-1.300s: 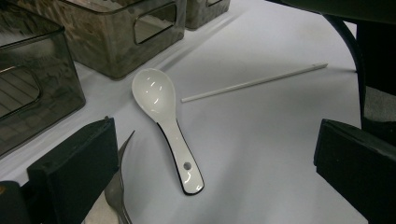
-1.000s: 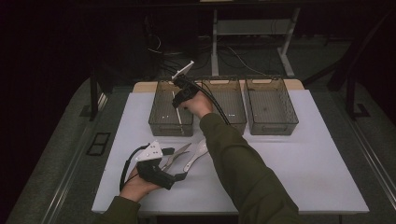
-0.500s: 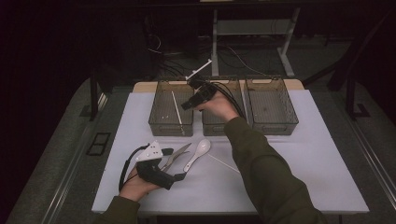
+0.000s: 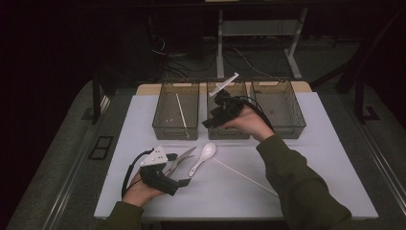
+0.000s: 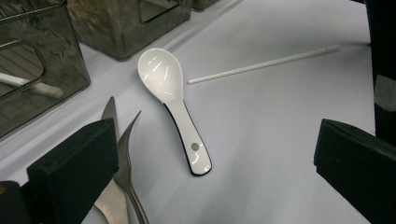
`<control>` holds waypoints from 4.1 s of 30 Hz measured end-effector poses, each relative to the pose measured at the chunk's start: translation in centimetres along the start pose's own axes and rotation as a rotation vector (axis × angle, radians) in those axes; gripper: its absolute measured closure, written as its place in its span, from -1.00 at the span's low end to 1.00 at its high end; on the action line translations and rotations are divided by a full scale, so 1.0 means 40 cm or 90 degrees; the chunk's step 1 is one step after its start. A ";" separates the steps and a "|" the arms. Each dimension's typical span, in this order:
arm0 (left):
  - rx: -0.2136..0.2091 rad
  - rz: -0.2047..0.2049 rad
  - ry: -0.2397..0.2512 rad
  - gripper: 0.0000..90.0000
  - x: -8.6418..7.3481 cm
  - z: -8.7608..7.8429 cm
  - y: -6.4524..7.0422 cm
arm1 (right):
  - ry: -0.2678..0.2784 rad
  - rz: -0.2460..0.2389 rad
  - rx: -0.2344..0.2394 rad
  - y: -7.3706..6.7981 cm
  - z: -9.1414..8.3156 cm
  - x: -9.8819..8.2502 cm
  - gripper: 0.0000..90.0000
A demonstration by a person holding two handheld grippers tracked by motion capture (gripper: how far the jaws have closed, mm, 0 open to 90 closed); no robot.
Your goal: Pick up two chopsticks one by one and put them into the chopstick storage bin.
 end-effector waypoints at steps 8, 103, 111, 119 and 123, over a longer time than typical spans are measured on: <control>-0.001 0.000 -0.002 -1.00 -0.002 0.003 0.000 | 0.004 -0.010 0.004 -0.023 -0.042 -0.096 -0.13; -0.002 0.005 -0.009 -1.00 -0.003 0.008 0.005 | -0.282 0.052 -0.041 -0.093 -0.047 -0.502 0.87; -0.002 0.004 -0.008 -1.00 -0.003 0.008 0.005 | -0.222 0.097 -0.021 -0.068 -0.087 -0.495 0.87; 0.000 0.002 -0.007 -1.00 -0.003 0.007 0.004 | -0.185 0.104 -0.012 -0.060 -0.102 -0.464 0.87; 0.001 0.002 -0.007 -1.00 -0.003 0.007 0.005 | -0.164 0.105 -0.008 -0.058 -0.105 -0.438 0.87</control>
Point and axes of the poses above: each handheld gripper's, and its own axes: z roughly forward along the jaws, x roughly out of its top, y roughly to its right, the point moved 5 cm from there along z, roughly forward along the jaws, and after that the axes turned 5 degrees about -y, right-handed, at the moved point
